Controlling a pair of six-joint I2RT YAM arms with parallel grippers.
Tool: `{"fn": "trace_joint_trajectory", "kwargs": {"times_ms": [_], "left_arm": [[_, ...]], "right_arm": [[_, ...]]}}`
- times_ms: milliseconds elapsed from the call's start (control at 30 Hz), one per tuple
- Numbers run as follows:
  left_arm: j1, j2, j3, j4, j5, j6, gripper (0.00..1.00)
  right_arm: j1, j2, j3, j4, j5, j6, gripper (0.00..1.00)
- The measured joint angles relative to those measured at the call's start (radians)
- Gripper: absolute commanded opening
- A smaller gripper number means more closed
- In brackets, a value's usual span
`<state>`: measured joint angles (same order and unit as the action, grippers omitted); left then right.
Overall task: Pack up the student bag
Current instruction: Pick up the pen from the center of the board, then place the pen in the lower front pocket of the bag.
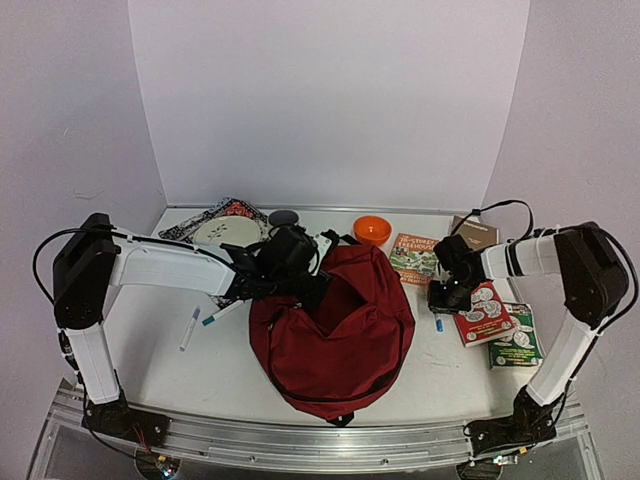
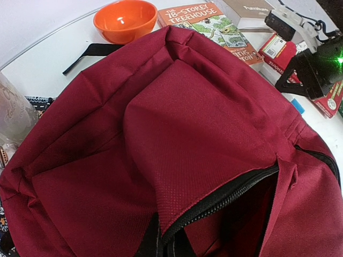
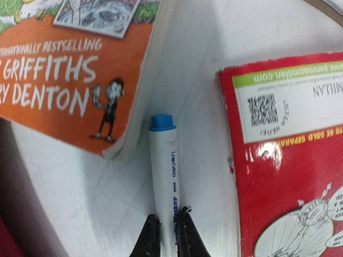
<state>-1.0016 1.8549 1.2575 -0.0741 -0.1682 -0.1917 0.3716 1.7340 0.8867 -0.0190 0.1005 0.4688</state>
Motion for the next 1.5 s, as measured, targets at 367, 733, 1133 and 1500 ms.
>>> {"fn": "trace_joint_trajectory", "kwargs": {"times_ms": [367,733,1133,1500], "left_arm": [[0.021,0.000,0.018,-0.016,0.057,-0.024,0.00],[0.029,0.007,0.019,-0.031,0.109,-0.071,0.00],[0.030,0.012,0.027,-0.040,0.126,-0.079,0.00],[0.030,0.012,0.033,-0.041,0.154,-0.080,0.00]], "right_arm": [[0.139,-0.285,-0.050,-0.059,-0.034,-0.003,0.00],[0.401,-0.333,0.009,0.022,-0.196,0.130,0.00],[0.486,-0.190,0.012,0.245,-0.402,0.335,0.00],[0.486,-0.099,0.009,0.373,-0.344,0.592,0.00]]}}
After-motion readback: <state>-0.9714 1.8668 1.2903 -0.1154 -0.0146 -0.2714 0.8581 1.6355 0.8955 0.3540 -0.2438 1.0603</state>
